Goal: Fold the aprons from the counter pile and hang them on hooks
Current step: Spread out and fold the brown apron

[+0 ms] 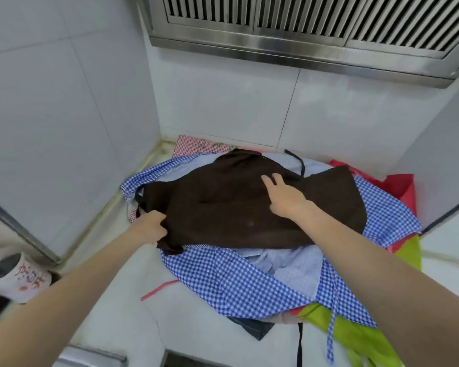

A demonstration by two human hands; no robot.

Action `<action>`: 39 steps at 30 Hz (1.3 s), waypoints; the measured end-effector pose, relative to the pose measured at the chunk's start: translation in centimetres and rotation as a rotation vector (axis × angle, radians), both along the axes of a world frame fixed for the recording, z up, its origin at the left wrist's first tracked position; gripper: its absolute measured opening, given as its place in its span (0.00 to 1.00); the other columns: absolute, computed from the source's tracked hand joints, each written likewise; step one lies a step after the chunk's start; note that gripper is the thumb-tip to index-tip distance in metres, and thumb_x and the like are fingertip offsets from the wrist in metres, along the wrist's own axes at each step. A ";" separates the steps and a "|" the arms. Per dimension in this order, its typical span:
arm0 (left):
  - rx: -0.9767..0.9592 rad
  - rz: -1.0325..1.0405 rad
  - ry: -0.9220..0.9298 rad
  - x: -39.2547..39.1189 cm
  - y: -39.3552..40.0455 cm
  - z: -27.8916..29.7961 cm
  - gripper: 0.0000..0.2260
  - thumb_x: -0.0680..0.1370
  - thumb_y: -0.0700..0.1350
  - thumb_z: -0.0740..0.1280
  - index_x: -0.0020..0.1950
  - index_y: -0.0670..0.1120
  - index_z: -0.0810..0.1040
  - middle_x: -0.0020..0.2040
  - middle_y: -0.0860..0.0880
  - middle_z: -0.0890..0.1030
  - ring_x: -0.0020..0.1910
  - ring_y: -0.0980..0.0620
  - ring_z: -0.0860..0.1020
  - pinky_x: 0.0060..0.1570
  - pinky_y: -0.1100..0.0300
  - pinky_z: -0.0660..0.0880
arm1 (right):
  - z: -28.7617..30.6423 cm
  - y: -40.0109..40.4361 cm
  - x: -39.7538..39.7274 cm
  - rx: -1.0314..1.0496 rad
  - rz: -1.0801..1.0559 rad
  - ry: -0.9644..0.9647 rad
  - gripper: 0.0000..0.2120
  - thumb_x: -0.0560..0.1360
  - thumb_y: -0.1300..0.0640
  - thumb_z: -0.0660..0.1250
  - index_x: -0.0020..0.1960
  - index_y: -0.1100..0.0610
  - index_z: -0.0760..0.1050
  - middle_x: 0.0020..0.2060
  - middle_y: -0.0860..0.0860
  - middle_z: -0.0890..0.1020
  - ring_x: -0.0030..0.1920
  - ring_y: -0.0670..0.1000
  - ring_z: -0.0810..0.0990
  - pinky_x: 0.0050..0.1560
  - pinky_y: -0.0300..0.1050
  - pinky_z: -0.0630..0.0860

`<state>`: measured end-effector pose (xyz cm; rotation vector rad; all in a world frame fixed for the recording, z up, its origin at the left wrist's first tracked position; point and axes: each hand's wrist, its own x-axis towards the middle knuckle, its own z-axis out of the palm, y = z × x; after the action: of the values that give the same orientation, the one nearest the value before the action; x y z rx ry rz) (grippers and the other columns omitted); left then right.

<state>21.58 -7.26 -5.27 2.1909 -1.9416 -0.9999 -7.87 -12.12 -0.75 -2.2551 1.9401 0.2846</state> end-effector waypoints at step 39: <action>-0.119 -0.965 -0.079 -15.8 3.5 -3.1 0.22 0.74 0.58 0.67 0.65 0.53 0.69 0.68 0.54 0.66 0.66 0.50 0.65 0.67 0.51 0.64 | -0.4 13.8 -14.5 0.551 -0.355 0.011 0.40 0.74 0.50 0.69 0.77 0.53 0.49 0.73 0.53 0.63 0.72 0.52 0.63 0.66 0.38 0.63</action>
<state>5.79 -3.75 -8.39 1.1706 -3.0545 -0.7918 -22.39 1.66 -1.16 -1.5438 1.9182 0.6831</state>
